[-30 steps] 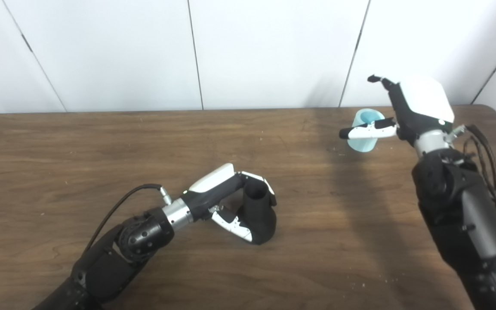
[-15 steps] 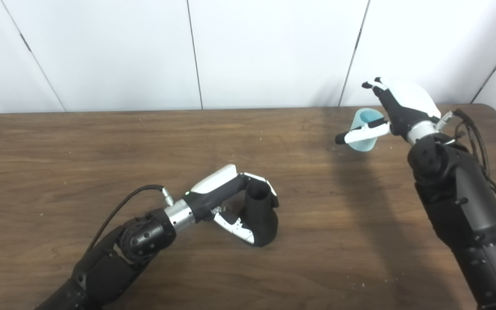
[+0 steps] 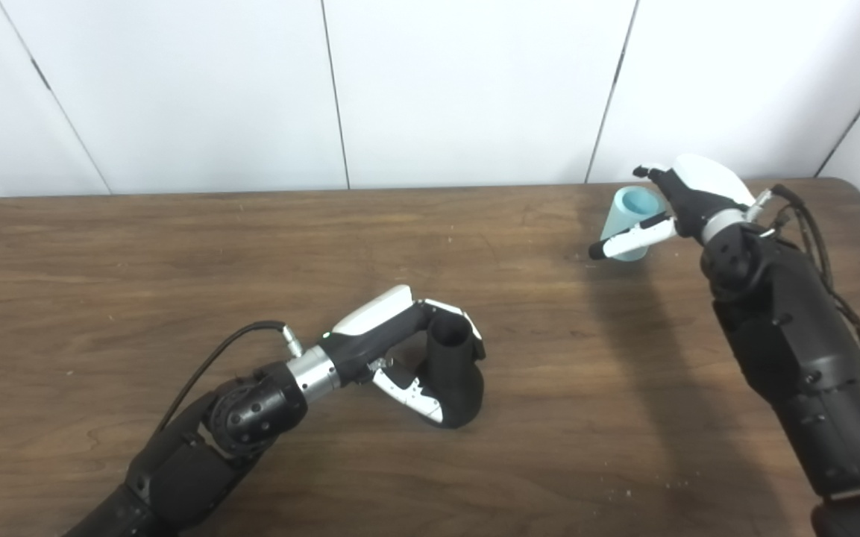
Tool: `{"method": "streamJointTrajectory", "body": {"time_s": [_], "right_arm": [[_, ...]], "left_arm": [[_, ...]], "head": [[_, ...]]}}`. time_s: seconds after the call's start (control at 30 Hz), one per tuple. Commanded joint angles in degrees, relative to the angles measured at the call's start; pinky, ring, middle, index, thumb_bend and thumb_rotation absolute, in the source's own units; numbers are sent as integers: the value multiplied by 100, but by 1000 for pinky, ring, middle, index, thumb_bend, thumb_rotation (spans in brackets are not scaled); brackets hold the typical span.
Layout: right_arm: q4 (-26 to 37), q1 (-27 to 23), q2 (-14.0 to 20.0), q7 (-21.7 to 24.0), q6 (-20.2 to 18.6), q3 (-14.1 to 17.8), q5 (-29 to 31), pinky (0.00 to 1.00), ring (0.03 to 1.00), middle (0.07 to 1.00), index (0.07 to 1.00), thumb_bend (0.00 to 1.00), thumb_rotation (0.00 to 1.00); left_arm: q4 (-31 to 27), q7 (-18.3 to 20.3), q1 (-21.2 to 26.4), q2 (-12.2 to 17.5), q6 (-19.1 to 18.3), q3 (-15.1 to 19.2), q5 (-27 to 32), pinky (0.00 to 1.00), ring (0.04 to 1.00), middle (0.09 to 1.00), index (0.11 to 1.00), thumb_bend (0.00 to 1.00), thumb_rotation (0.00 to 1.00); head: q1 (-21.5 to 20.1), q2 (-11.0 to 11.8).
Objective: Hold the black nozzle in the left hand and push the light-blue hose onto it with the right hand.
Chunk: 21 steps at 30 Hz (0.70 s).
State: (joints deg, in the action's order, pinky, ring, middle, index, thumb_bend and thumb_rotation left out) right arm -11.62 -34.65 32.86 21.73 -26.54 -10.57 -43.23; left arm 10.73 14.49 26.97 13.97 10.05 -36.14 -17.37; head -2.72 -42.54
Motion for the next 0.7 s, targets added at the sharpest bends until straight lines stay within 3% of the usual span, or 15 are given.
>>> {"method": "streamJointTrajectory", "body": {"time_s": [0.0, 0.33, 0.5, 0.67], "right_arm": [[50, -443, 193, -312, 74, 6, -185, 647, 798, 853, 888, 975, 432], [-307, -515, 248, -846, 405, -92, -232, 546, 674, 749, 831, 918, 327], [-420, -530, 233, -1095, 569, -100, -211, 526, 641, 708, 816, 912, 323], [-378, -517, 206, -1177, 664, -118, -197, 449, 544, 631, 794, 887, 297]], "left_arm": [[320, 882, -547, 146, -466, -447, -247, 395, 491, 474, 482, 502, 88], [271, 879, -545, 164, -506, -440, -273, 418, 492, 472, 482, 502, 87], [261, 869, -549, 164, -517, -438, -292, 416, 490, 472, 484, 502, 88], [255, 886, -524, 167, -539, -444, -316, 428, 497, 474, 483, 502, 88]], "head": [[-2, -4], [-3, -7], [-3, -13], [-3, -13]]}}
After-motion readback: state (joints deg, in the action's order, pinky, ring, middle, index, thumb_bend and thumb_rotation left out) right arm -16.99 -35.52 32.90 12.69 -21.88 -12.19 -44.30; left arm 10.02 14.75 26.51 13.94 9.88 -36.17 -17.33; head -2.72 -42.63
